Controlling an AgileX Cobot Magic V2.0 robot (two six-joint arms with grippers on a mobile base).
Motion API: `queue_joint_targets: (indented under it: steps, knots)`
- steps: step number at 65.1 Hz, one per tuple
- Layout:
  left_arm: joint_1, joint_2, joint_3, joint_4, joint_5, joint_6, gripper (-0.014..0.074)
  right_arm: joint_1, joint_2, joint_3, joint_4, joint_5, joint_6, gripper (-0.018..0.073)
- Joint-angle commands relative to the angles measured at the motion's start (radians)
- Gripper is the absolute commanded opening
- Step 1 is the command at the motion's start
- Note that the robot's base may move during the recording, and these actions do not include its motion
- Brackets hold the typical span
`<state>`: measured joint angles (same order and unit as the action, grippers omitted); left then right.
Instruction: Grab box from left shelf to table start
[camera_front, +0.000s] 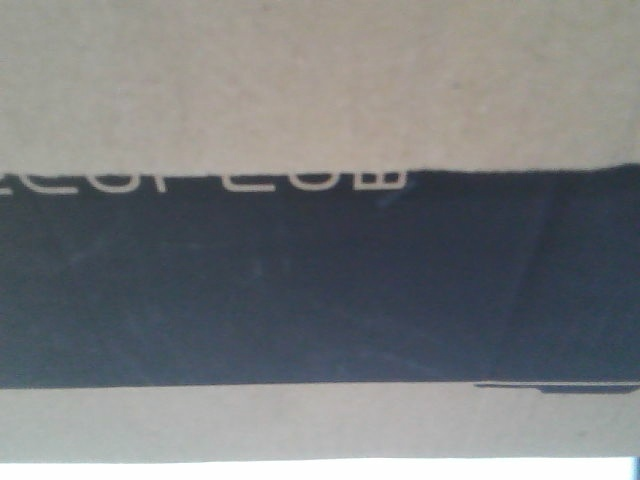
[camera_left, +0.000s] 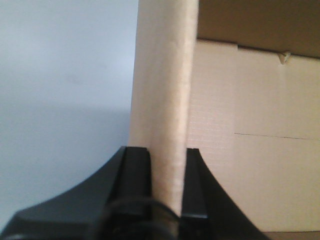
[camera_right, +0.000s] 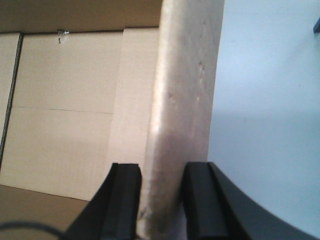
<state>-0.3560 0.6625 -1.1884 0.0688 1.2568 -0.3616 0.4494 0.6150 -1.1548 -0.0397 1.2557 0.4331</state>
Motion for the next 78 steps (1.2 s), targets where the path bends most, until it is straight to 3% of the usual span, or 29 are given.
queue_joint_targets:
  steps: [1,78]
  knots:
    - [-0.002,-0.012,-0.038,0.065,-0.131,-0.035,-0.0102,-0.006,-0.004,-0.028,-0.116,-0.036,-0.008,0.0055]
    - [-0.002,-0.012,-0.038,0.065,-0.131,-0.035,-0.0102,-0.006,-0.003,-0.028,-0.116,-0.036,-0.008,0.0055]
